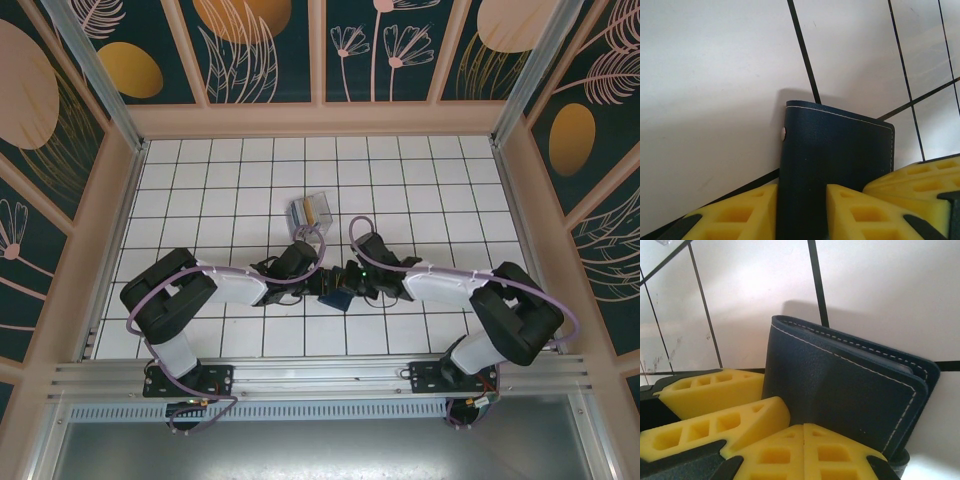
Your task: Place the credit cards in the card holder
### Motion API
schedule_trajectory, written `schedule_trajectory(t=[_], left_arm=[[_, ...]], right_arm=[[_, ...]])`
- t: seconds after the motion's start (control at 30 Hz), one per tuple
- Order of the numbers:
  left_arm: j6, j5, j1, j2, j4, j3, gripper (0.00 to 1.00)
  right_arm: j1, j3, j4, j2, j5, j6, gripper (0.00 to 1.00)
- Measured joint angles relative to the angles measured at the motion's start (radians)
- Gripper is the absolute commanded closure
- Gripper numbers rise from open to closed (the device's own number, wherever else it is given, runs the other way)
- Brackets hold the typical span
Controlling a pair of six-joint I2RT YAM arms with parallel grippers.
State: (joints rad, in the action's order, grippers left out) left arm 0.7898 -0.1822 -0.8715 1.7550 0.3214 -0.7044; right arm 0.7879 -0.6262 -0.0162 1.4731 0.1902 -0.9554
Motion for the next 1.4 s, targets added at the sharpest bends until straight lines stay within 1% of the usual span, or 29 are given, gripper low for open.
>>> schedule_trajectory(t=[0.1,0.2,0.43,0.57,0.7,0.8,0.83,0.9,1.03,1.17,1.27,1.3,1.33,1.37,1.4], left_arm=[[0.0,0.001,0.0,0.0,0.0,0.0,0.67],[0.001,-0.005,0.004,0.0,0.006,0.003,0.66],[0.035,-0.059,0.031,0.001,0.044,0.019,0.66],[0.053,-0.093,0.048,0.005,0.057,0.022,0.66],[0.074,-0.136,0.075,0.004,0.076,0.032,0.65],[0.08,-0.155,0.096,-0.013,0.087,0.045,0.63],[0.08,-0.153,0.105,-0.023,0.083,0.051,0.61],[0.077,-0.147,0.126,-0.054,0.058,0.067,0.58],[0.059,-0.079,0.182,-0.151,-0.07,0.099,0.57],[0.016,-0.011,0.254,-0.272,-0.197,0.103,0.52],[-0.024,0.064,0.307,-0.391,-0.287,0.09,0.44],[-0.036,0.096,0.319,-0.434,-0.312,0.082,0.33],[-0.051,0.137,0.328,-0.483,-0.337,0.071,0.15],[-0.063,0.176,0.33,-0.524,-0.351,0.063,0.01],[-0.082,0.214,0.331,-0.568,-0.361,0.053,0.01]], right_arm=[[0.029,0.025,0.035,-0.013,-0.06,-0.014,1.0],[0.054,0.077,0.111,-0.034,-0.114,-0.024,1.0],[0.134,0.274,0.43,-0.085,-0.206,-0.011,1.0],[0.179,0.324,0.56,-0.056,-0.247,0.025,1.0],[0.19,0.317,0.604,-0.021,-0.266,0.061,1.0],[0.192,0.281,0.557,-0.019,-0.27,0.102,1.0],[0.192,0.259,0.531,-0.021,-0.272,0.119,0.92],[0.192,0.22,0.468,-0.022,-0.273,0.158,0.84],[0.187,0.165,0.331,-0.063,-0.282,0.241,0.79],[0.162,0.103,0.224,-0.15,-0.331,0.32,0.66],[0.138,0.065,0.196,-0.241,-0.386,0.384,0.48],[0.13,0.058,0.193,-0.278,-0.41,0.406,0.43],[0.122,0.057,0.192,-0.317,-0.438,0.427,0.37],[0.113,0.057,0.191,-0.354,-0.462,0.451,0.31],[0.099,0.058,0.192,-0.394,-0.489,0.474,0.26]])
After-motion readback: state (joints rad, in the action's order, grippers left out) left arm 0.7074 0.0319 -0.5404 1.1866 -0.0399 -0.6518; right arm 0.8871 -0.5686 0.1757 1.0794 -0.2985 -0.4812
